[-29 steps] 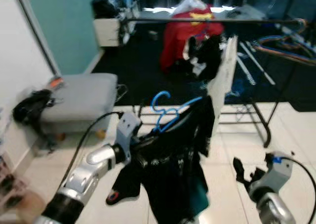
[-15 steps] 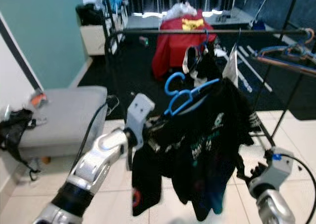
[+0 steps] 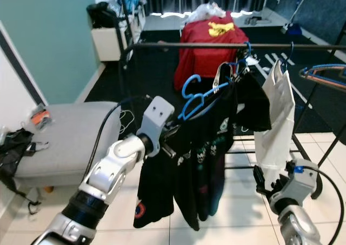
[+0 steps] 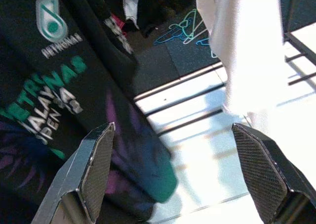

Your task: Hang hanger

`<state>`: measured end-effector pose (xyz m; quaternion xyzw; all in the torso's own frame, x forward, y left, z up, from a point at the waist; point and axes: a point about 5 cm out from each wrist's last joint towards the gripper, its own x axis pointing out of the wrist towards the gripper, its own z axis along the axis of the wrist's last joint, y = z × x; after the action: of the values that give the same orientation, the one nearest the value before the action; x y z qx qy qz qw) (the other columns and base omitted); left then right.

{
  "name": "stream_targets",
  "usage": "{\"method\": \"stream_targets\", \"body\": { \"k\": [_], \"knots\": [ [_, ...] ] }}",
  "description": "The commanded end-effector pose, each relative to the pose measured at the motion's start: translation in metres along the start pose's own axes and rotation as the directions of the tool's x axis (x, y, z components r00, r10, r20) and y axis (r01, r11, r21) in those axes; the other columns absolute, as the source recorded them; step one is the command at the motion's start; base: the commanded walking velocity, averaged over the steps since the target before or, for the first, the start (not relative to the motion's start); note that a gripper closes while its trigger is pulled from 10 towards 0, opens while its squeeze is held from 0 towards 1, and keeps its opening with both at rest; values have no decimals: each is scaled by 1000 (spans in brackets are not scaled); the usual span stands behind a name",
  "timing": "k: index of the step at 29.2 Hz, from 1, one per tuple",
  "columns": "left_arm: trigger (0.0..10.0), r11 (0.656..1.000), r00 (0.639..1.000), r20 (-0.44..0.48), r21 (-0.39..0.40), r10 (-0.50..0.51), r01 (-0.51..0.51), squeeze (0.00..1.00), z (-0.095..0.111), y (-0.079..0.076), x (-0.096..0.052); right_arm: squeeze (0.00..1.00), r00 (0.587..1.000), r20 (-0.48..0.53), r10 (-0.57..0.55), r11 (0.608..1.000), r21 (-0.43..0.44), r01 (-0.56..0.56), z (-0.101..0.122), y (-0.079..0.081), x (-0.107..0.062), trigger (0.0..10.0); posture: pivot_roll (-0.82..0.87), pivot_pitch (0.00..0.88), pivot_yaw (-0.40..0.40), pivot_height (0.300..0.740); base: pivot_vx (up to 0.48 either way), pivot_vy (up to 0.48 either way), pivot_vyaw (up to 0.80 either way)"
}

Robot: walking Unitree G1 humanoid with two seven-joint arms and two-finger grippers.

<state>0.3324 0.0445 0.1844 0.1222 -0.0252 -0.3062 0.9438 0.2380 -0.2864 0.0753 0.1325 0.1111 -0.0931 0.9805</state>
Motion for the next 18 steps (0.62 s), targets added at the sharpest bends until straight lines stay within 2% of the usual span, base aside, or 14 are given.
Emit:
{"method": "stream_targets", "body": {
  "k": [1,5,6,8,10,18],
  "knots": [
    [10000,1000,1000,14,17,8,-8,0,7,0,3,0,1000,7,-5,1000,-9,5,1,0,0,10000,44,0,44,740,450,0,0],
    [10000,1000,1000,17,30,3,-3,0,10,-2,6,0,1000,10,-6,1000,-10,7,1,-1,0,10000,43,0,44,740,453,0,0],
    [10000,999,1000,11,43,-8,8,0,12,-7,12,0,1000,16,-9,1000,-13,9,3,-1,1,10000,36,0,46,740,450,0,0],
    [10000,999,1000,11,43,-8,8,0,12,-7,12,0,1000,16,-9,1000,-13,9,3,-1,1,10000,36,0,46,740,450,0,0],
    [10000,999,1000,-17,42,-2,3,0,10,-12,21,0,999,34,-11,1000,-21,12,7,-2,1,10000,25,0,53,740,446,0,0],
    [10000,1000,999,-30,17,23,-23,0,10,-7,23,0,998,52,-19,999,-29,21,12,-5,0,10000,22,0,57,740,435,0,0]
  ]
}}
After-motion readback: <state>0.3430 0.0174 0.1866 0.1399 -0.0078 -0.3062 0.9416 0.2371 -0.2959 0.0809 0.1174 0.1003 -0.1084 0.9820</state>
